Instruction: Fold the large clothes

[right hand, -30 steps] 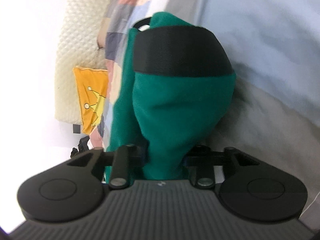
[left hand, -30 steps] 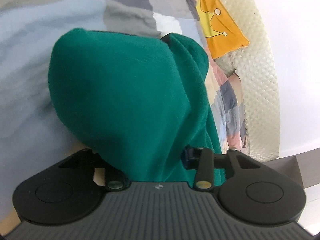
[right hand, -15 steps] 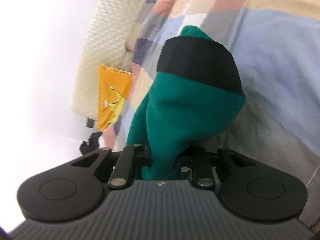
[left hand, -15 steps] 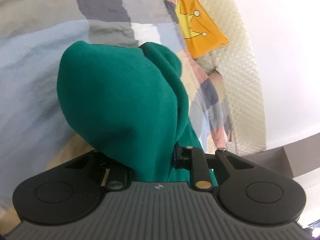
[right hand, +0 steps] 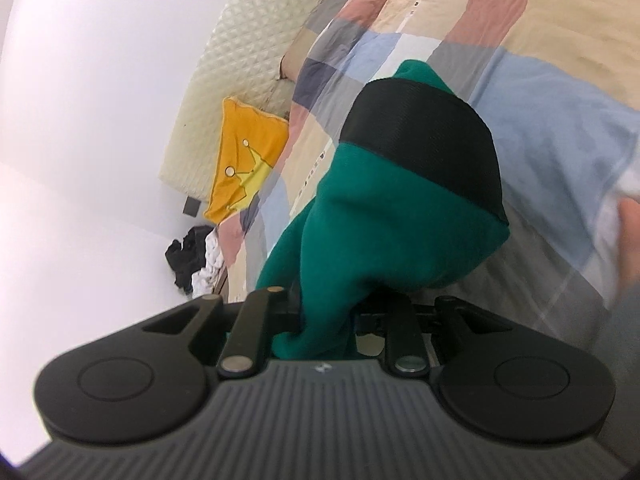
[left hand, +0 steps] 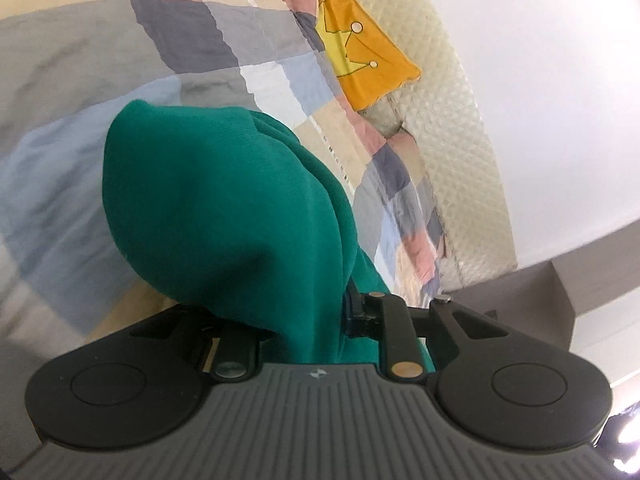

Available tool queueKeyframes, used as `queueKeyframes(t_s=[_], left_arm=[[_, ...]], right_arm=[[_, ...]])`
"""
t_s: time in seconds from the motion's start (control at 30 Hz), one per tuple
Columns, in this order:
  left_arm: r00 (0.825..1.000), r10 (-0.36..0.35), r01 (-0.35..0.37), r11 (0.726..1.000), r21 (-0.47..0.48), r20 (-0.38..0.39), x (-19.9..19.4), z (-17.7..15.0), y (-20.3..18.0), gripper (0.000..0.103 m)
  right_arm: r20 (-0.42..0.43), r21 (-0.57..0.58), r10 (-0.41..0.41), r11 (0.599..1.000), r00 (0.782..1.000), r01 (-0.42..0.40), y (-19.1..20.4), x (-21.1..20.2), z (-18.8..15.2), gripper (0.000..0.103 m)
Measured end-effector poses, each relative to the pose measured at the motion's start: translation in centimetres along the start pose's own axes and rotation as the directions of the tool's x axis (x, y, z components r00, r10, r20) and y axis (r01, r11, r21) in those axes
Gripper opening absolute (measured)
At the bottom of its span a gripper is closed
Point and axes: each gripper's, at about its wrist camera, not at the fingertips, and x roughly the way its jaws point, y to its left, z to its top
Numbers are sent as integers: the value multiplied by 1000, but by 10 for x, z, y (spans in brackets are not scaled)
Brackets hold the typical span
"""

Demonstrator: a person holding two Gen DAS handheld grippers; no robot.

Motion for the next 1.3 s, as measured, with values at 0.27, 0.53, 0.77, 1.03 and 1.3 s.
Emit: queueKeyframes(t_s=[0.27,0.53,0.77,1.03,1.3], left_arm=[[999,6,-7,1000,-15,-51,-48,-20,6,25],[997,18,-24,997,-78,-76,-31,-12,7,29],[996,40,-53,986,-160,-82,6,14,-5,40],[986,133,-151,968,-200,-100,68,44,-13,45],[979,174,-189,970,-151,-106,126,64,-12,47]], right_arm=[[-22,26,-8,1000,1000,8,-5,-46,-21,24],[-30,119,-90,989,995,93,-6,-38,-17,30],[-36,252,-138,957,990,142,-4,-4,2,46],[-67,379,-159,909,985,173,-8,48,35,68],[-82,404,-170,895,982,189,-23,96,55,71]])
